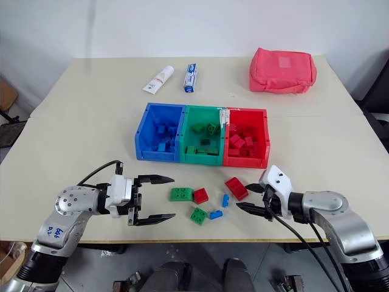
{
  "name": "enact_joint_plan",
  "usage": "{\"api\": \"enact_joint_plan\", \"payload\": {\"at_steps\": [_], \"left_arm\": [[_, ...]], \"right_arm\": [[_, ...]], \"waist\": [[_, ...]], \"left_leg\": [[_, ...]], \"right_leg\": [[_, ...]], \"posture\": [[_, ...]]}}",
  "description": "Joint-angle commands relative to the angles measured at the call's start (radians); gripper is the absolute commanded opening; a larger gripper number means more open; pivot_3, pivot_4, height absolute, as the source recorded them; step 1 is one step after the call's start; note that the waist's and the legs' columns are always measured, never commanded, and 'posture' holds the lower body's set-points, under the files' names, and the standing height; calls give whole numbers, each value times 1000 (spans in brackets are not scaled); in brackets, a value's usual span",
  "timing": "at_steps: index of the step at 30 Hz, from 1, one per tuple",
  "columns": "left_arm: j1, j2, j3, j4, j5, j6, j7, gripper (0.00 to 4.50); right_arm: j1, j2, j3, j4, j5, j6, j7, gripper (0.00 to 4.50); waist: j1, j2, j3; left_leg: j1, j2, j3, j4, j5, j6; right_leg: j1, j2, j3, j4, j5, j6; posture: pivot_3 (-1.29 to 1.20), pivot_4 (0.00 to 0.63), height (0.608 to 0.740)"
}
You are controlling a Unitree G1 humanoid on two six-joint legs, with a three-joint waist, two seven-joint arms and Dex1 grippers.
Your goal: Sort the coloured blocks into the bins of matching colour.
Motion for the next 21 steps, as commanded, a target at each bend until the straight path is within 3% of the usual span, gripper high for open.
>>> {"api": "enact_joint_plan", "payload": {"at_steps": [1,6,12,20,21], "left_arm": [[-4,7,14,-7,-3,-13,-1,4500],[-10,6,11,-8,-4,-9,-1,4500],[-17,4,9,0,-1,-11,-1,4500],[-31,-7,-1,11,2,-14,-2,4500],[-34,-8,-3,13,2,-15,-2,4500]], "right_arm": [[-5,24,-9,-21,-34,-3,-75,3372],[-25,62,11,-17,-89,48,-187,3372],[19,98,32,-106,-51,142,-233,3372],[21,120,44,-104,-76,97,-250,3372],[20,121,43,-93,-81,83,-248,3194]], "waist": [[0,0,0],[-1,0,0],[0,0,0],[-4,0,0],[-4,0,0]], "left_leg": [[0,0,0,0,0,0],[0,0,0,0,0,0],[0,0,0,-1,0,0],[0,0,0,-1,0,0],[0,0,0,-1,0,0]], "right_leg": [[0,0,0,0,0,0],[0,0,0,0,0,0],[0,0,0,0,0,0],[0,0,0,0,0,0],[0,0,0,0,0,0]], "posture": [[0,150,740],[0,150,740],[0,150,740],[0,150,740],[0,150,740]]}}
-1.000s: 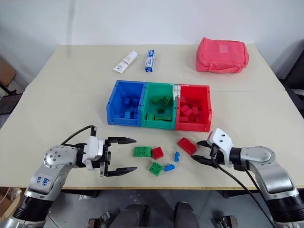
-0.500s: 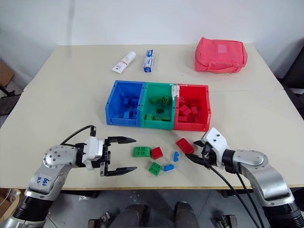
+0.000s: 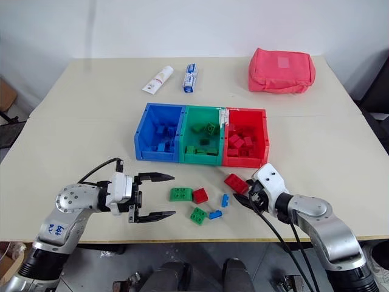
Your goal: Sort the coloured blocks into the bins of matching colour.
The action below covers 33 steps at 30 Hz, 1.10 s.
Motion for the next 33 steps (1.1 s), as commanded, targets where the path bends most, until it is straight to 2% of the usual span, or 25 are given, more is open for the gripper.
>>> {"api": "enact_joint_plan", "payload": {"at_steps": [1,6,12,16,20,23,28,32,33], "left_arm": [[-11,-4,-1,-10,0,-15,-3,4500],[-14,-7,-4,-6,-3,-18,-10,4500],[-23,-30,26,9,-7,-17,37,4500],[-17,-58,67,13,-30,0,91,4500],[-20,-89,101,15,-51,11,141,4500],[-30,-106,141,14,-60,20,192,4500],[-20,-94,167,4,-69,36,205,4500],[-4,-71,187,8,-73,36,182,4500],[2,-62,194,13,-72,35,176,4500]], "right_arm": [[9,3,19,10,-11,-40,14,2975],[23,-44,-33,23,13,-112,91,1534],[2,-44,-157,0,113,-138,140,1534],[-138,8,-234,40,178,-95,51,1534],[-259,73,-244,113,160,-72,-65,1534],[-347,82,-186,194,125,-72,-72,1534],[-391,63,-149,252,104,-93,-34,3074],[-372,18,-176,269,92,-135,14,4430],[-354,-3,-190,264,97,-145,39,4473]], "waist": [[0,0,0],[2,0,0],[3,0,0],[-5,0,0],[-6,0,0],[-3,0,0],[1,0,0],[1,0,1],[1,0,1]], "left_leg": [[0,0,0,0,0,0],[0,0,0,0,0,0],[0,0,0,0,0,0],[0,0,0,0,0,0],[0,1,-1,-1,0,-1],[-1,0,-1,-1,0,0],[-3,-1,0,0,0,0],[-4,-1,0,0,0,0],[-4,-1,0,0,0,0]], "right_leg": [[0,0,0,0,0,0],[0,0,0,0,0,0],[0,0,0,-1,0,0],[0,0,0,-1,0,0],[0,0,0,0,0,0],[-1,0,-1,0,0,0],[-4,-1,-1,1,0,0],[-4,-1,-1,1,0,0],[-4,-1,-1,1,0,0]], "posture": [[0,150,740],[0,150,740],[0,150,740],[0,150,740],[0,150,740],[0,150,740],[0,150,740],[0,150,740],[0,150,740]]}}
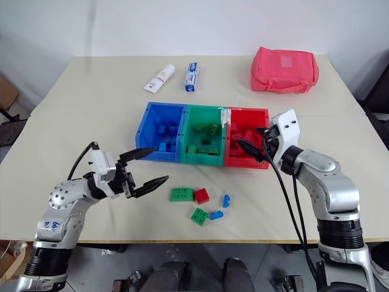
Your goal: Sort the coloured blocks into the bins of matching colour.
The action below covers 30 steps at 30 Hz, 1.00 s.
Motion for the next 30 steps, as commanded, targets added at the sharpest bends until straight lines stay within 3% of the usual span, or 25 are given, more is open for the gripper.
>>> {"api": "enact_joint_plan", "payload": {"at_steps": [1,5,11,17,22,30], "left_arm": [[24,37,34,-12,-17,-10,-31,4500],[20,64,3,21,11,-54,-90,4500],[-5,78,-75,50,41,-115,-198,4500],[-3,87,-107,51,43,-122,-237,4500],[21,96,-90,44,55,-141,-224,4500],[69,100,-73,-7,49,-132,-186,4500]], "right_arm": [[49,-80,-77,-33,21,-74,101,4473],[214,-176,-180,-71,100,-211,359,4473],[447,-329,-214,4,11,-443,610,4473],[411,-321,-95,-51,14,-403,613,4473],[321,-264,117,-143,-8,-248,556,4473],[185,-147,332,-37,-134,-244,521,4473]], "waist": [[2,0,0],[4,0,0],[2,0,0],[-23,1,1],[-21,1,1],[-12,0,1]], "left_leg": [[0,0,0,0,0,0],[0,0,-1,-1,0,1],[1,0,1,1,-1,2],[4,2,2,0,-1,1],[3,2,1,0,-1,0],[2,1,-1,0,-1,0]], "right_leg": [[0,0,0,0,0,0],[1,0,-1,-2,0,0],[4,0,-2,-4,0,1],[4,0,-1,-2,0,0],[4,0,-1,-3,0,0],[4,-1,-1,-3,0,0]], "posture": [[0,150,740],[0,150,740],[0,150,740],[0,150,740],[0,150,740],[0,150,740]]}}
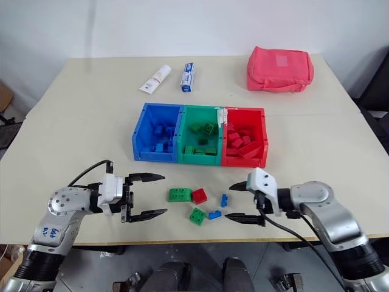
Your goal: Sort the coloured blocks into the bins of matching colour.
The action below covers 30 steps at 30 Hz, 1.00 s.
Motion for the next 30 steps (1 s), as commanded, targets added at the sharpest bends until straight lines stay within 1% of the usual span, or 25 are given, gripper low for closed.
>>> {"api": "enact_joint_plan", "payload": {"at_steps": [1,2,3,4,6,11,14,17,22,25,28,30], "left_arm": [[20,8,25,-60,-5,-9,22,4500],[26,10,29,-64,-6,-8,26,4500],[31,11,33,-68,-6,-8,30,4500],[36,11,38,-71,-6,-8,34,4500],[46,11,42,-79,-9,-6,39,4500],[62,15,48,-89,-16,1,44,4500],[77,-9,72,-95,-29,11,95,4500],[102,-40,110,-108,-52,35,161,4500],[167,-94,207,-136,-85,68,288,4500],[201,-115,243,-147,-78,68,337,4500],[220,-134,286,-151,-81,65,389,4500],[252,-168,348,-162,-93,62,459,4500]], "right_arm": [[-28,23,42,45,-52,-33,-5,4473],[-39,35,44,64,-62,-28,-22,4473],[-48,42,47,77,-68,-36,-23,4100],[-56,50,47,90,-73,-46,-26,3864],[-64,62,43,103,-72,-57,-29,3222],[-65,80,31,103,-65,-62,-42,1484],[-73,78,-8,77,-27,-50,-41,1427],[-118,83,-34,46,15,-1,-48,1427],[-255,137,-42,12,90,144,-87,1427],[-326,178,-28,20,98,178,-106,1427],[-391,237,-27,38,112,200,-129,1427],[-505,344,-2,119,86,201,-191,1427]], "waist": [[4,0,0],[4,0,0],[4,0,0],[5,0,0],[4,0,0],[3,0,0],[4,0,0],[2,0,0],[-10,0,0],[-8,0,0],[-6,0,0],[-10,0,0]], "left_leg": [[0,0,0,0,0,0],[0,0,0,0,0,0],[0,0,0,0,0,0],[0,0,0,0,0,0],[0,0,0,0,0,0],[1,0,0,-1,0,0],[0,0,1,0,0,0],[0,0,1,0,0,0],[0,1,1,-1,0,-1],[0,1,0,-1,0,-1],[0,0,0,-1,0,-1],[0,0,0,-1,0,0]], "right_leg": [[0,0,0,0,0,0],[0,0,0,0,0,0],[0,0,0,0,0,0],[0,0,0,0,0,0],[0,0,0,0,0,0],[0,1,0,1,0,0],[0,1,0,1,0,0],[0,1,0,1,0,0],[-1,1,0,1,0,0],[-1,1,0,1,0,0],[-1,1,0,1,0,0],[-1,0,0,1,0,0]], "posture": [[0,150,740],[0,150,740],[0,150,740],[0,150,740],[0,150,740],[0,150,740],[0,150,740],[0,150,740],[0,150,740],[0,150,740],[0,150,740],[0,150,740]]}}
